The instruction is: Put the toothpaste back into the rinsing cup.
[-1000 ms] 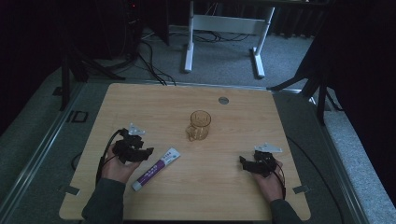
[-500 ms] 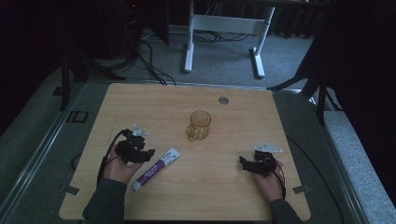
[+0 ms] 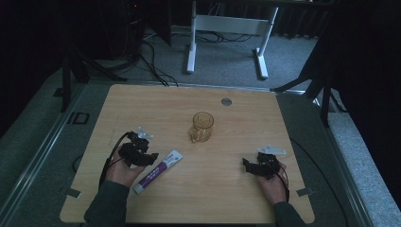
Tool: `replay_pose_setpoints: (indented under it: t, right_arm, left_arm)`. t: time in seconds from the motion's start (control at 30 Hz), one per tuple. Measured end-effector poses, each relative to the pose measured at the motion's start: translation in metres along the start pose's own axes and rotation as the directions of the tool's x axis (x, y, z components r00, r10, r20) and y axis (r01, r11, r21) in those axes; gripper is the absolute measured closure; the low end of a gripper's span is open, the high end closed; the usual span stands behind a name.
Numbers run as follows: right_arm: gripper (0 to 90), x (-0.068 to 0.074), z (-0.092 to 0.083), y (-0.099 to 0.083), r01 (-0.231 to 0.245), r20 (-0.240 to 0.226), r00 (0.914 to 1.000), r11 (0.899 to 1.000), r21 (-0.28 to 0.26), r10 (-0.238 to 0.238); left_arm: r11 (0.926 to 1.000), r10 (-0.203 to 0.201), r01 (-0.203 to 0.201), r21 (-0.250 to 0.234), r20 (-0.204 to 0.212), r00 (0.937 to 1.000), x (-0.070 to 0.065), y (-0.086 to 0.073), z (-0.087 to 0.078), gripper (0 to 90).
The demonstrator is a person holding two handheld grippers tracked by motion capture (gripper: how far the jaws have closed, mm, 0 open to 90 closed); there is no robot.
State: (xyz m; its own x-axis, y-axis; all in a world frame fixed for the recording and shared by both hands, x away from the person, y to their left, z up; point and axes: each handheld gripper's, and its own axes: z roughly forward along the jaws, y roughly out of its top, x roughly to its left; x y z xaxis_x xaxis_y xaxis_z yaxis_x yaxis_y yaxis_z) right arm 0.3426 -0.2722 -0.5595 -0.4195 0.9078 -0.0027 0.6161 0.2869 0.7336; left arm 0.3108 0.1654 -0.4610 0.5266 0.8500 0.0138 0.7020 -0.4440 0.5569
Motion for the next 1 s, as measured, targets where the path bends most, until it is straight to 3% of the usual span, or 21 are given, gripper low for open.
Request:
replay_pose_setpoints:
  t: [1.0]
  right_arm:
    - [24.2,-0.0001,0.0,0.0,0.001,0.0,1.0,1.0,0.0,-0.001]
  left_arm:
    - [0.9977,0.032,-0.033,0.06,0.007,0.9995,-0.0081,0.0053,0.0041,50.5]
